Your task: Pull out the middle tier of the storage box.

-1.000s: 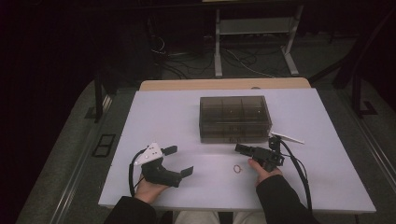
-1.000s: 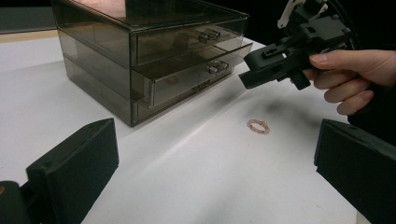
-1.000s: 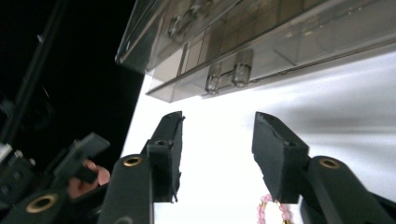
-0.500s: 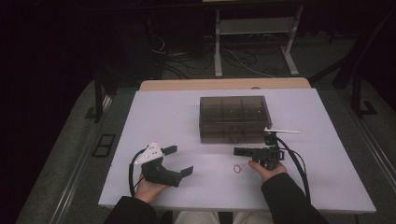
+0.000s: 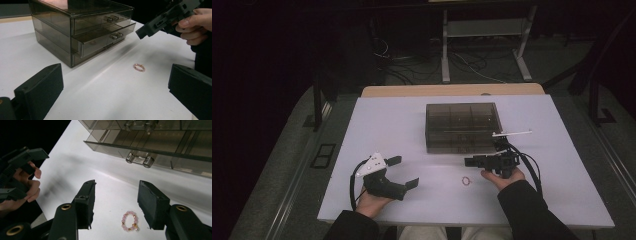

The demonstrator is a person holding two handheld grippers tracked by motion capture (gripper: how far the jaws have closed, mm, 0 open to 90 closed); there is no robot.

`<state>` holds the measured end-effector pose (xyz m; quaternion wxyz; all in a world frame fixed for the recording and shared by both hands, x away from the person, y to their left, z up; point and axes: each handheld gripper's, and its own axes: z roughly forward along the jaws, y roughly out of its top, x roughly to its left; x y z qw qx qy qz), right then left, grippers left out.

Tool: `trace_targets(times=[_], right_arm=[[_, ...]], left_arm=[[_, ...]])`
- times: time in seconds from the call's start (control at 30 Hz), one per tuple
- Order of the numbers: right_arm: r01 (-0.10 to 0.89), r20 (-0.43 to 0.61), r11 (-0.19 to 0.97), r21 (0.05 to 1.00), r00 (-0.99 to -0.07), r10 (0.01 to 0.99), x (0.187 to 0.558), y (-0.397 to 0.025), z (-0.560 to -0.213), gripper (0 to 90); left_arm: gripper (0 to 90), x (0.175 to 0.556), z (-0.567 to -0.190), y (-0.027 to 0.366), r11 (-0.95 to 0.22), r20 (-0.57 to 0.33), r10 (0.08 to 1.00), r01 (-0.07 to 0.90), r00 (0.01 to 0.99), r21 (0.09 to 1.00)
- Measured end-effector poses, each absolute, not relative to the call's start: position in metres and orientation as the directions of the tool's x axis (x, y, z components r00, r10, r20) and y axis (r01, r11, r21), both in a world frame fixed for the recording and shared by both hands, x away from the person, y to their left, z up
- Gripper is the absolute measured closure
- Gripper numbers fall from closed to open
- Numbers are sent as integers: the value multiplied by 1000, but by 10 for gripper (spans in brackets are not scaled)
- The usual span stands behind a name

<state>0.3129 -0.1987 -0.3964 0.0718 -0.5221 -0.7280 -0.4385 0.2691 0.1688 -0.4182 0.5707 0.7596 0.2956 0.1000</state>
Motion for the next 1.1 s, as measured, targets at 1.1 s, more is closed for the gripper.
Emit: trace_targets(times=[1.1], right_arm=[[706,358,379,598,-659,662,348,-198,-361,436]], left_arm=[[0,269,-418,167,-186,-177,555,328,813,926]])
